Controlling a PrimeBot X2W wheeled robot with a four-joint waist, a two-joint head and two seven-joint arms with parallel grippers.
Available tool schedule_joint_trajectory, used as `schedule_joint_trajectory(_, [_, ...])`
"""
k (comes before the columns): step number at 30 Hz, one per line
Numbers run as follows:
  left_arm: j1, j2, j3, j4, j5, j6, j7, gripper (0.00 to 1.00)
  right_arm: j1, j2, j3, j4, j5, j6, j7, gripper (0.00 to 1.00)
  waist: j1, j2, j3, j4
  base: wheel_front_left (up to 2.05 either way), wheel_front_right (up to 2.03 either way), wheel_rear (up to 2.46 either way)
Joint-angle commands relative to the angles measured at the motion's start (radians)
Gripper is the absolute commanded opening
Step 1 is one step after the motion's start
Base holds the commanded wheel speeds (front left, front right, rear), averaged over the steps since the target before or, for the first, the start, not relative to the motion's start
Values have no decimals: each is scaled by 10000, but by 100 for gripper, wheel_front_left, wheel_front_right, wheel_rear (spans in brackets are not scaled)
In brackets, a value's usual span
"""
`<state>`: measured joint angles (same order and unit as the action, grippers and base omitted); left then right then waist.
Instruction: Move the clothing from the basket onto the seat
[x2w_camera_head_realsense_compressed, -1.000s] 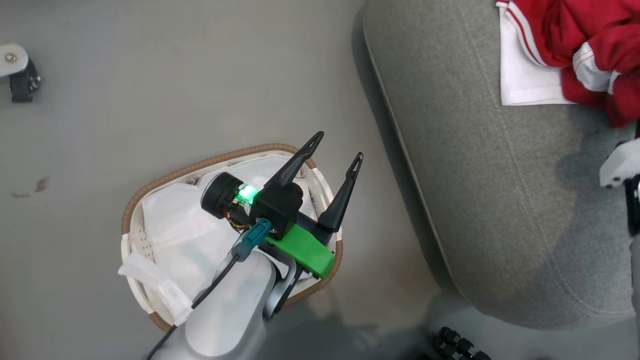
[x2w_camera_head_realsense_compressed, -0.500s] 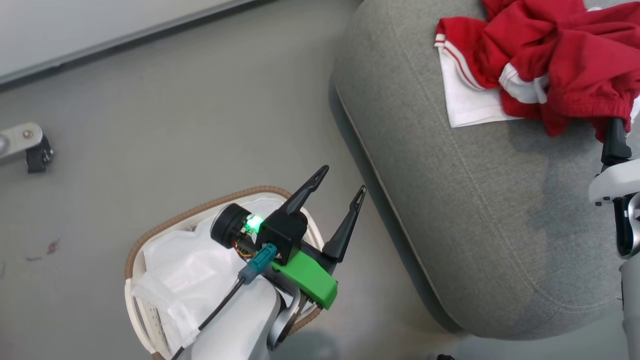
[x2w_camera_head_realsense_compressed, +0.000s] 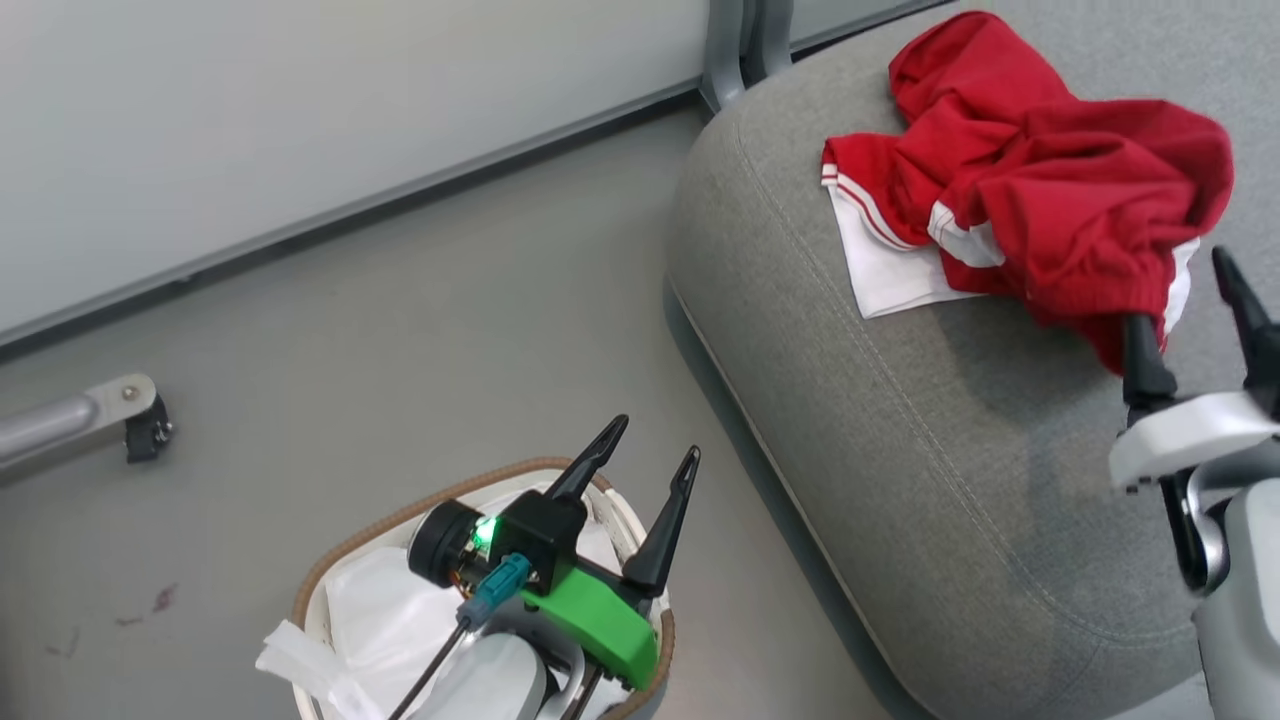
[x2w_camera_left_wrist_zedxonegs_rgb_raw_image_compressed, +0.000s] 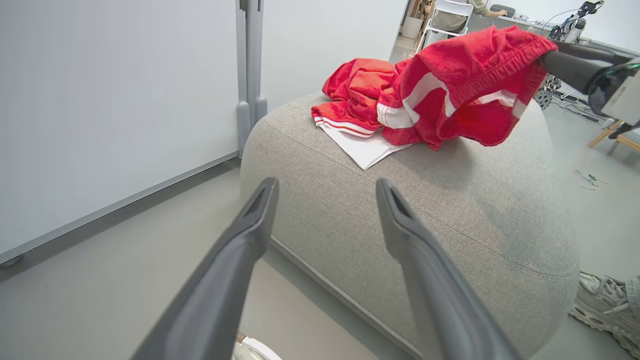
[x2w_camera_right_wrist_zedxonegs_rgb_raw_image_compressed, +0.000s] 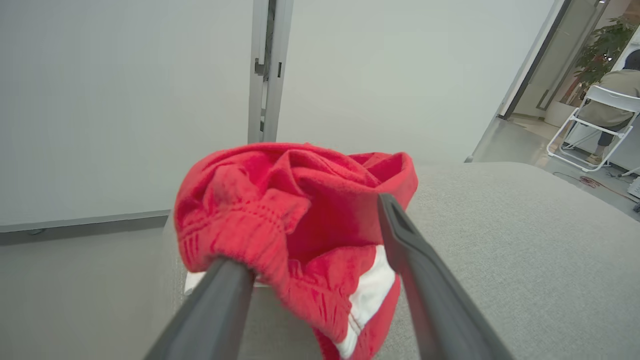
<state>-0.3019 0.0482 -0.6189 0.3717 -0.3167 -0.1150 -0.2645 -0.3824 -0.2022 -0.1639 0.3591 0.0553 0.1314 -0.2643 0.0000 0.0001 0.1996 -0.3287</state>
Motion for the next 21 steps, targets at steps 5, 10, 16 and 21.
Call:
schedule_joint_trajectory(5, [470,48,182,51,-168,91,5,100,733,-212,345,723,-327,-14,0,100,0,-1,-724,360,0,0,0])
schedule_joint_trajectory(10, [818,48,430,110,-196,218,5,100,1421,-5,524,1045,-387,-14,-2,100,0,-1,-1006,659,0,0,0])
schedule_joint_trajectory(16, [1205,48,1191,282,-49,393,3,100,1948,460,933,573,-301,-14,-2,100,0,-1,-1165,1179,0,0,0])
schedule_joint_trajectory(21, [1435,45,1876,296,29,454,4,100,1976,883,1246,-277,-49,-14,0,100,0,-1,-1216,1684,0,0,0])
